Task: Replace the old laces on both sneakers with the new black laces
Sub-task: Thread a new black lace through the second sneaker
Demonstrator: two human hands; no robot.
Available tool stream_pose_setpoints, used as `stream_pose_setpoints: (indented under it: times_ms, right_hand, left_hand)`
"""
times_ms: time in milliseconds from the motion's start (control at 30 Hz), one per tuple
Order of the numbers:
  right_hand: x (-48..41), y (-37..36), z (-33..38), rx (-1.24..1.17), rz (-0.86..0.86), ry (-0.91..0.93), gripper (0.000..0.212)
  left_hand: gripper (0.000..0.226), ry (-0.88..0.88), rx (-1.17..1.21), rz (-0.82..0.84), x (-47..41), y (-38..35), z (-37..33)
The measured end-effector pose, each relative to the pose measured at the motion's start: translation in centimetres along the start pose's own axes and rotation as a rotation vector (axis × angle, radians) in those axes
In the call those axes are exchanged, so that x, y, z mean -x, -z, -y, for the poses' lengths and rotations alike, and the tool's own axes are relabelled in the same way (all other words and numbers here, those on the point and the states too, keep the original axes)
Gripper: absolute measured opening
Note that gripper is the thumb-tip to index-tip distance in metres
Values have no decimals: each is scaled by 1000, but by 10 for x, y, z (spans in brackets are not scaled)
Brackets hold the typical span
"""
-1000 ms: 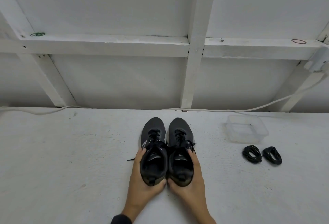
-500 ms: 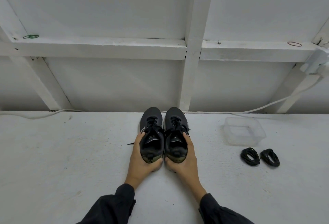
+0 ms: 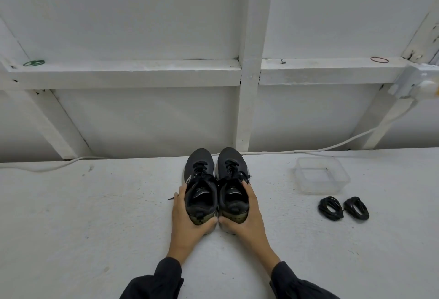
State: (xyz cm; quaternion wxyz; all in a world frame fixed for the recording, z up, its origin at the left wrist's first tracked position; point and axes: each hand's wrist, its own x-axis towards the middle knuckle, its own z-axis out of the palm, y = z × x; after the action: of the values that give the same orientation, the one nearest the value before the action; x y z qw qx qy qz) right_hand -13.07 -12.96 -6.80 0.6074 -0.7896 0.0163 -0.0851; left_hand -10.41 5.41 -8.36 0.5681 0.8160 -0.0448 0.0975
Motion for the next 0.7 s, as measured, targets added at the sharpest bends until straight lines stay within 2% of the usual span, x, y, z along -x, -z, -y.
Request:
stream_pose_setpoints:
  times_ms: [100,133,267,400,467,567,700]
  right_hand:
    - [1,7,1,8,54,30,104]
    - [2,11,1,15,62,43,102]
    - [11,35,11,72,44,40,83]
    - [10,72,16,96,-34,73,66]
    - [3,94,17,54,-88,83,63]
    - [-14,129,16,-21,-217,79,63]
    - [-40,182,8,-95,-437,34,57]
  left_hand:
    - [117,117,-114,-59,10,-4,-4]
    - [114,108,-119,-85,17,-7,-10]
    - [83,-71,-5,-209,36,-17,-54]
    - [72,-208,135,-237,32,-31,-103]
    - [69,-266,183,-208,26,-42,-126]
    - [66,-271,277,-76,18,-66,-152]
    - [64,-55,415,135,6,-111,-161]
